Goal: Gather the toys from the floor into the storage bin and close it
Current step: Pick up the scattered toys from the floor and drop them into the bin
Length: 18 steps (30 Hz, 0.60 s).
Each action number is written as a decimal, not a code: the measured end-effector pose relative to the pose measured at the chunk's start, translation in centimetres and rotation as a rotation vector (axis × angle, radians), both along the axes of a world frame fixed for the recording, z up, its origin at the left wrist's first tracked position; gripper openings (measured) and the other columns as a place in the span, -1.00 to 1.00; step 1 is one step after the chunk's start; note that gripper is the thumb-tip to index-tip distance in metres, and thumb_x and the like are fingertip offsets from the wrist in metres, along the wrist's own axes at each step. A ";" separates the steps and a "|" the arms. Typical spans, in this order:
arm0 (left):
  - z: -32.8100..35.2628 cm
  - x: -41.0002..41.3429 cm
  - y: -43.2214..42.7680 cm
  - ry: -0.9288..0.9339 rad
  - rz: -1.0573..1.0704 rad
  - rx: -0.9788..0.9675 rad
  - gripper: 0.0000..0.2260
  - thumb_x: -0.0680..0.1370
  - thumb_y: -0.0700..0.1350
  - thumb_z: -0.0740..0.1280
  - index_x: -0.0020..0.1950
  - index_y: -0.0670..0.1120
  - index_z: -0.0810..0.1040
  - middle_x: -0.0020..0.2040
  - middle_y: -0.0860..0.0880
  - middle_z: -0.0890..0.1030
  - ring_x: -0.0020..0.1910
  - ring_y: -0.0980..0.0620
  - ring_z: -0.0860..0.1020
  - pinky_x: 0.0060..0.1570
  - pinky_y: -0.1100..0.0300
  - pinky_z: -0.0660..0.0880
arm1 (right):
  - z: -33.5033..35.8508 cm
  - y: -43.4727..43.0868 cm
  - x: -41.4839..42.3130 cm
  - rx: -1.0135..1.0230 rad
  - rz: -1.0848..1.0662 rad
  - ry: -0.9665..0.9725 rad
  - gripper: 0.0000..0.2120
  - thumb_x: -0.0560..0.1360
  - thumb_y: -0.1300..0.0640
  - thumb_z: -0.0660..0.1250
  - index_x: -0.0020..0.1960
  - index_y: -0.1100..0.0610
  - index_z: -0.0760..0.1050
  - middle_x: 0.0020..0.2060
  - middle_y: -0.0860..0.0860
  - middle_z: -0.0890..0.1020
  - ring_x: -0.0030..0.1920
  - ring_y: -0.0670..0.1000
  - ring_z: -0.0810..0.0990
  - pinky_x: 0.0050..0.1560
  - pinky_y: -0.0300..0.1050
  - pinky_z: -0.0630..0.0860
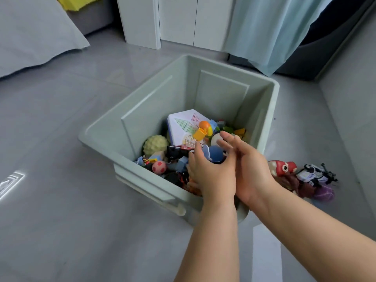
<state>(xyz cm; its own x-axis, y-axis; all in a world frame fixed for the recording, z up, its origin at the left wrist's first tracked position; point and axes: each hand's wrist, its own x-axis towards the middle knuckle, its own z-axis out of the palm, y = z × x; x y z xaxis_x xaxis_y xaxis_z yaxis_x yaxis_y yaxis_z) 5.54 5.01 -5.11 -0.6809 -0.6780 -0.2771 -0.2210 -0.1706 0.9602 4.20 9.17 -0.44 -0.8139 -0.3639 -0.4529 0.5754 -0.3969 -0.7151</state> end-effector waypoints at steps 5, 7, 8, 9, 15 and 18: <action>1.7 -0.1 2.4 0.160 0.031 -0.292 -0.42 0.36 0.03 0.49 0.33 -0.06 0.43 0.30 0.02 0.46 0.35 0.05 0.36 0.35 0.01 0.29 | 0.6 3.2 -0.6 0.033 -0.069 0.083 -0.60 0.59 -0.09 0.03 0.26 0.06 0.46 0.23 -0.05 0.52 0.20 -0.11 0.48 -0.01 -0.15 0.48; 2.6 0.2 5.1 0.312 -0.021 -0.140 -0.49 0.40 -0.08 0.48 0.31 -0.05 0.43 0.24 0.08 0.46 0.27 0.21 0.39 0.28 0.33 0.33 | 1.3 5.9 -0.9 0.064 -0.119 0.126 -0.58 0.58 -0.11 0.03 0.25 0.07 0.47 0.27 -0.01 0.51 0.34 -0.02 0.38 0.21 -0.08 0.38; 3.1 0.4 6.7 0.356 -0.072 -0.107 -0.52 0.43 -0.13 0.46 0.31 -0.04 0.42 0.24 0.08 0.46 0.25 0.25 0.40 0.23 0.42 0.32 | 1.7 7.7 -1.1 0.081 -0.159 0.138 -0.59 0.58 -0.11 0.03 0.22 0.08 0.48 0.25 0.01 0.54 0.34 0.00 0.40 0.28 -0.05 0.34; 3.5 0.6 8.4 0.386 -0.128 -0.092 -0.55 0.44 -0.16 0.44 0.30 -0.04 0.42 0.23 0.08 0.48 0.23 0.26 0.42 0.20 0.45 0.34 | 2.1 9.4 -1.2 0.101 -0.209 0.144 -0.61 0.57 -0.10 0.05 0.18 0.08 0.50 0.22 0.02 0.56 0.30 0.01 0.44 0.31 -0.04 0.33; 2.5 2.3 18.3 0.190 -0.496 0.365 -0.61 0.46 -0.20 0.41 0.16 0.10 0.35 0.13 0.03 0.51 0.10 0.08 0.51 0.13 0.22 0.48 | 4.1 20.9 0.1 0.369 -0.493 0.109 -0.80 0.56 0.07 0.13 -0.08 0.09 0.51 -0.19 0.01 0.62 -0.15 -0.03 0.59 -0.12 -0.21 0.56; 1.2 4.2 20.2 -0.013 -0.650 0.456 -0.60 0.48 -0.16 0.39 0.25 0.02 0.32 0.09 0.05 0.48 0.09 0.06 0.50 0.00 0.25 0.43 | 4.8 24.6 2.4 0.565 -0.526 0.058 -0.85 0.54 0.16 0.17 -0.10 0.10 0.51 -0.29 0.01 0.59 -0.26 -0.04 0.54 -0.14 -0.24 0.48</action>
